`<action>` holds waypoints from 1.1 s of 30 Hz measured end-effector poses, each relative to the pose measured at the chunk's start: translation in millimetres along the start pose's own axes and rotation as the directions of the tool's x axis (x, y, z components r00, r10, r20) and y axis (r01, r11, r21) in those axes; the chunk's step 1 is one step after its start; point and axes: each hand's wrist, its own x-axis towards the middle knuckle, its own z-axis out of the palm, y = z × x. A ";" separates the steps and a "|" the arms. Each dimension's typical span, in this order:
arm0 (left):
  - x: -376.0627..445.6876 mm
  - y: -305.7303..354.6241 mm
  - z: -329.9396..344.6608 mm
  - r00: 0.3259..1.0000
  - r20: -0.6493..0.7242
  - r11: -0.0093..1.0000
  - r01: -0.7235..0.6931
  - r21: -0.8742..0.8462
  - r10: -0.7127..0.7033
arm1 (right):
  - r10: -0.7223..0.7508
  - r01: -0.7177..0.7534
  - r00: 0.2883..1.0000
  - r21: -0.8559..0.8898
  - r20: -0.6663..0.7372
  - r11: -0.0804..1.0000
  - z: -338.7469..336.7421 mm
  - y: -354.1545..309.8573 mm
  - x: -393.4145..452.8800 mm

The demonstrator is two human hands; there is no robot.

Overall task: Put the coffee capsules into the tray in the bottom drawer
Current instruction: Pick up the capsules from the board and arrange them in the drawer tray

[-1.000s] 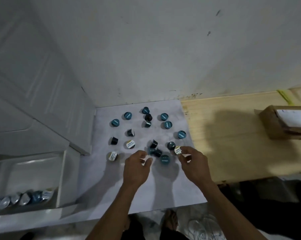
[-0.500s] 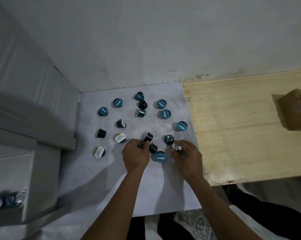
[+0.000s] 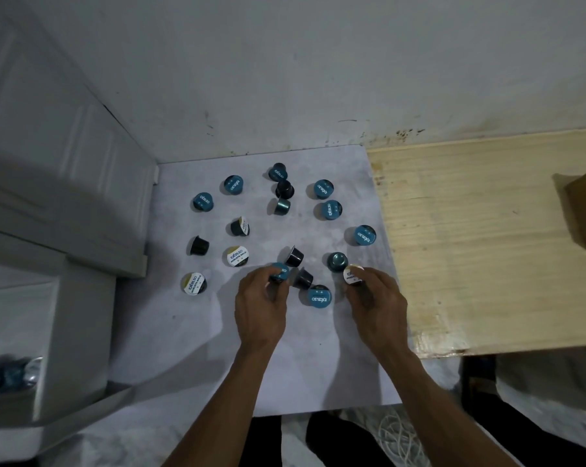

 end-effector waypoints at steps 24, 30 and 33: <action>-48.1 23.6 -270.5 0.978 -0.207 0.963 -0.058 -0.262 0.003 | -0.037 0.044 0.999 0.407 -0.025 0.912 -6.9 -253.7 -67.3; -52.4 -43.7 -396.9 0.977 -0.208 0.975 -0.092 -0.201 0.050 | -0.096 0.049 0.993 0.490 0.070 0.870 55.8 -336.7 -122.2; -49.0 -84.7 -452.4 0.977 -0.206 0.987 -0.077 -0.142 0.047 | -0.111 0.046 0.987 0.464 0.113 0.885 90.4 -368.2 -144.8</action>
